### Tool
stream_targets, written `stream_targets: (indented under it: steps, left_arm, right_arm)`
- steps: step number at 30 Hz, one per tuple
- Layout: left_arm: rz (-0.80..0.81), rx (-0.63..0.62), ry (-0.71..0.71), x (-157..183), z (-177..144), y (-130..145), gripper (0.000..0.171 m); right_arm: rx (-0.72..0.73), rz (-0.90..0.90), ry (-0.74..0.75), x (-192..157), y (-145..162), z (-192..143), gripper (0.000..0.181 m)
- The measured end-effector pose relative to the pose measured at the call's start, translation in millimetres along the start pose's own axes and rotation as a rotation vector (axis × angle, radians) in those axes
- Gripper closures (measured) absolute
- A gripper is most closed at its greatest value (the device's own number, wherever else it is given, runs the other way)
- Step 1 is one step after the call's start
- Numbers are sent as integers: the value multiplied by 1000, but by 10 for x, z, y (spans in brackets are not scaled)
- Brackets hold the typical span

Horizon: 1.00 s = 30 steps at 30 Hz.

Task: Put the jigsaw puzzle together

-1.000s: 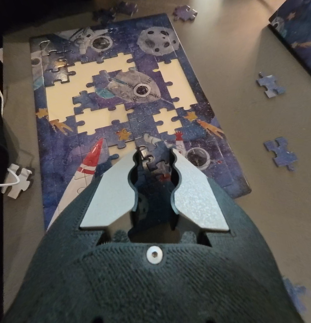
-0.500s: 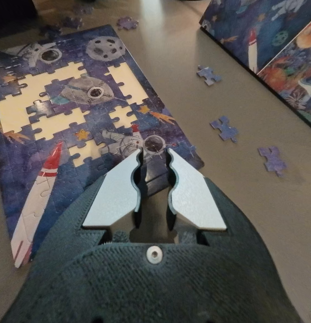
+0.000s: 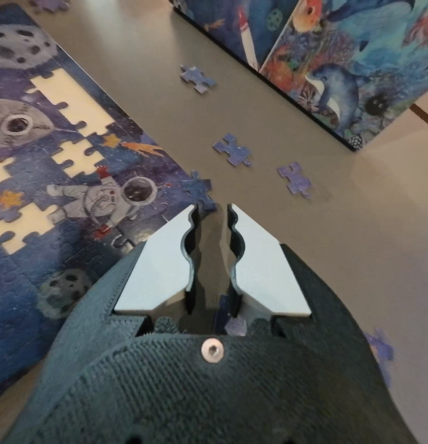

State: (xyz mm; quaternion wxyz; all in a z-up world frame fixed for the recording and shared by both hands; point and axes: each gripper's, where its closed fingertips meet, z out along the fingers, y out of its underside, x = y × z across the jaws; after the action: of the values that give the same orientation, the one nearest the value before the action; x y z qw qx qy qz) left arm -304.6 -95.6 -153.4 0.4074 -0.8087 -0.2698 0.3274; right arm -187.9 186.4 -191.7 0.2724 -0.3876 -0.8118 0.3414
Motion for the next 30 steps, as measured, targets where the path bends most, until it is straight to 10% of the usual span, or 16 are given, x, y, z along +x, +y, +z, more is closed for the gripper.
stream_targets:
  steps: [30]
  left_arm:
    - [-4, -23, 8, 15, 43, 58, 165]
  right_arm:
    - [-30, -122, 255, 234, -35, 129, 154]
